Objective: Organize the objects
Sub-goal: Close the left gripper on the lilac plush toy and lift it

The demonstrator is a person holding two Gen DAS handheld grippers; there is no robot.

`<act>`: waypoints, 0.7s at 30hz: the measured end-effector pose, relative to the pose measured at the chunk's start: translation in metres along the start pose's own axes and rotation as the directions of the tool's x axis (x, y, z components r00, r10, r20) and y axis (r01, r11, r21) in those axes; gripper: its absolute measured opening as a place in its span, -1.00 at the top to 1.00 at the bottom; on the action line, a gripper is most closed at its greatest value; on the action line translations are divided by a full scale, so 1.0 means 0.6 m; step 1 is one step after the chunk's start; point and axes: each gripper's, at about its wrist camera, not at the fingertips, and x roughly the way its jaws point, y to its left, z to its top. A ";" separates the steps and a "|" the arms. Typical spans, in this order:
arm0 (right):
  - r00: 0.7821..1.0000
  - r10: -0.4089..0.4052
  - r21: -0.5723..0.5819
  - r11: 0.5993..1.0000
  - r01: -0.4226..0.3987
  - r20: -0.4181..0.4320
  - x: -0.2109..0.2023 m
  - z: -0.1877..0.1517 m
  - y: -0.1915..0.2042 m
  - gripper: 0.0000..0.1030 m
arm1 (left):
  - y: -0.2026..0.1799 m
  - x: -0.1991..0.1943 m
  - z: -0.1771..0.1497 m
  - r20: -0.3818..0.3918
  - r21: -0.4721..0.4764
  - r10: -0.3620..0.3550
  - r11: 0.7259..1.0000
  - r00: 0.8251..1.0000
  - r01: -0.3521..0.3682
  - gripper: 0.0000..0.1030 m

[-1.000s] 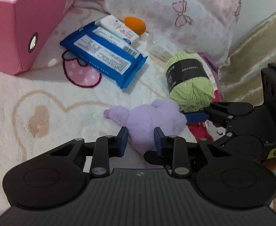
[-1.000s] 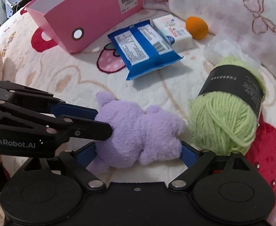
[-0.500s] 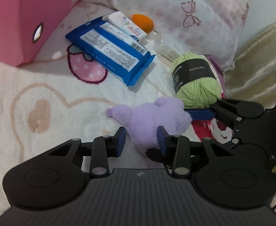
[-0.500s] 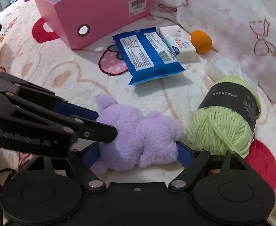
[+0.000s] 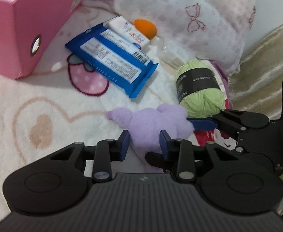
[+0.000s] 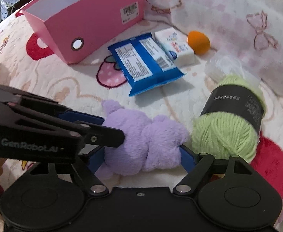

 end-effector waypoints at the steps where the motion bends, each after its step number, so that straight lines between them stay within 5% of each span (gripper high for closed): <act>1: 1.000 0.004 0.008 1.000 -0.004 -0.009 0.004 0.000 -0.001 -0.65 | 0.001 0.001 -0.001 -0.007 -0.002 0.008 1.000 1.000 -0.008 0.33; 21: 1.000 -0.005 0.048 0.999 0.006 -0.011 0.003 0.002 0.001 -0.60 | 0.015 0.012 0.001 -0.019 -0.038 -0.090 0.995 0.996 0.090 0.41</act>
